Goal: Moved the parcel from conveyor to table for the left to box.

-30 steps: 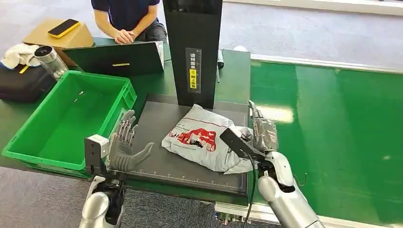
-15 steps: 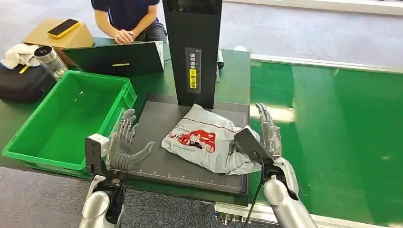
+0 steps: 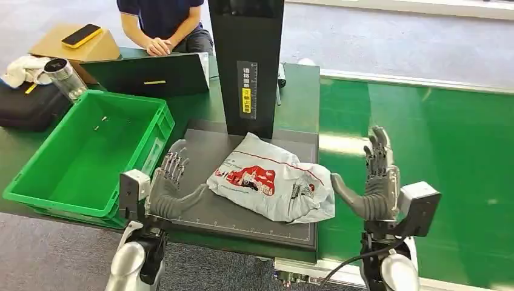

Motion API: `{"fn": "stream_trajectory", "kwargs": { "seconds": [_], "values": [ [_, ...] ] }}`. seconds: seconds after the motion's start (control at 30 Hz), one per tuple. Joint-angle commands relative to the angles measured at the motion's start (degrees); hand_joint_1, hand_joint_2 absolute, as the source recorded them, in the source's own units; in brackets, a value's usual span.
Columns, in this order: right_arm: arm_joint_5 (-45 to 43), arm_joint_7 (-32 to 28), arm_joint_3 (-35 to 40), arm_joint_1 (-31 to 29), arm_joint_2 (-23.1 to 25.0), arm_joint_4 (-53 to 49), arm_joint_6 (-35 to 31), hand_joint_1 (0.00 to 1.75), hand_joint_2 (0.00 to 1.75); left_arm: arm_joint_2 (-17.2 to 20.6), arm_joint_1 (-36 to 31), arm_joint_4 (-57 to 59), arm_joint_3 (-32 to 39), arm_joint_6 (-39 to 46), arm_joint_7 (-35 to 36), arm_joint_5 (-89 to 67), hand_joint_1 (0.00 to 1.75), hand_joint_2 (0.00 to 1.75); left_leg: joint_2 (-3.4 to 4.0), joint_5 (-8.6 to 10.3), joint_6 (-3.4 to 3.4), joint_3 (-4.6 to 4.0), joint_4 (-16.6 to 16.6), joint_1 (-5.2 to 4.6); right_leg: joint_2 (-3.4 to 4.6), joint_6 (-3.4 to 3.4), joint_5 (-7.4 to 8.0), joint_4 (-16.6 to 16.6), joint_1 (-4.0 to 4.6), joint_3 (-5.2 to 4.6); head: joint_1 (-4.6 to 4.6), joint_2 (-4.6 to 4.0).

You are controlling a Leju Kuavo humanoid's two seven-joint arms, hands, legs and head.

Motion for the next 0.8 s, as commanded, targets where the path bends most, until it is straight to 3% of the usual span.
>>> {"fn": "stream_trajectory", "kwargs": {
  "seconds": [0.03, 0.23, 0.43, 0.6, 0.8],
  "values": [
    [-0.4, -0.1, -11.2, 3.6, 6.5, -3.1, 3.5, 0.0, 1.75, 2.5, -6.1, 9.6, -8.4, 4.0, 1.6, -12.3, 0.0, 1.75, -0.33, 0.08, -0.15, 0.17, -0.2, 0.01, -0.37, -0.01, -0.02, -0.2, 0.0, 0.26, 0.02, 0.0],
    [-1.8, 0.3, -13.8, 3.2, 7.6, -2.4, 5.9, 0.0, 1.75, 1.6, -10.4, 15.8, -15.5, 8.7, 3.8, -24.9, 0.0, 1.75, -0.22, 0.04, -0.08, 0.09, -0.1, -0.01, -0.24, 0.01, -0.02, -0.1, -0.02, 0.15, 0.02, 0.0],
    [-1.5, 0.5, -15.2, 2.2, 8.4, -1.6, 7.0, 0.0, 1.75, -1.2, -18.2, 30.2, -25.0, 12.1, 9.6, -40.4, 0.0, 1.75, -0.42, 0.11, -0.11, 0.13, -0.1, -0.01, -0.47, 0.02, -0.01, -0.2, -0.04, 0.24, 0.02, 0.0],
    [-0.7, 0.5, -16.4, 3.2, 9.3, -2.5, 7.4, 0.0, 1.75, -4.4, -21.5, 39.7, -27.4, 12.9, 13.7, -45.4, 0.0, 1.75, -0.29, 0.05, -0.07, 0.1, 0.0, -0.01, -0.32, 0.03, -0.01, -0.1, -0.03, 0.19, 0.02, 0.0],
    [-0.2, 0.6, -17.1, 4.5, 10.4, -3.1, 7.4, 0.0, 1.75, -4.8, -22.0, 45.5, -28.7, 12.5, 20.5, -49.3, 0.0, 1.75, -0.21, 0.01, -0.09, 0.16, 0.0, 0.01, -0.24, 0.02, -0.02, -0.1, -0.02, 0.21, 0.02, 0.0]
  ]
}}
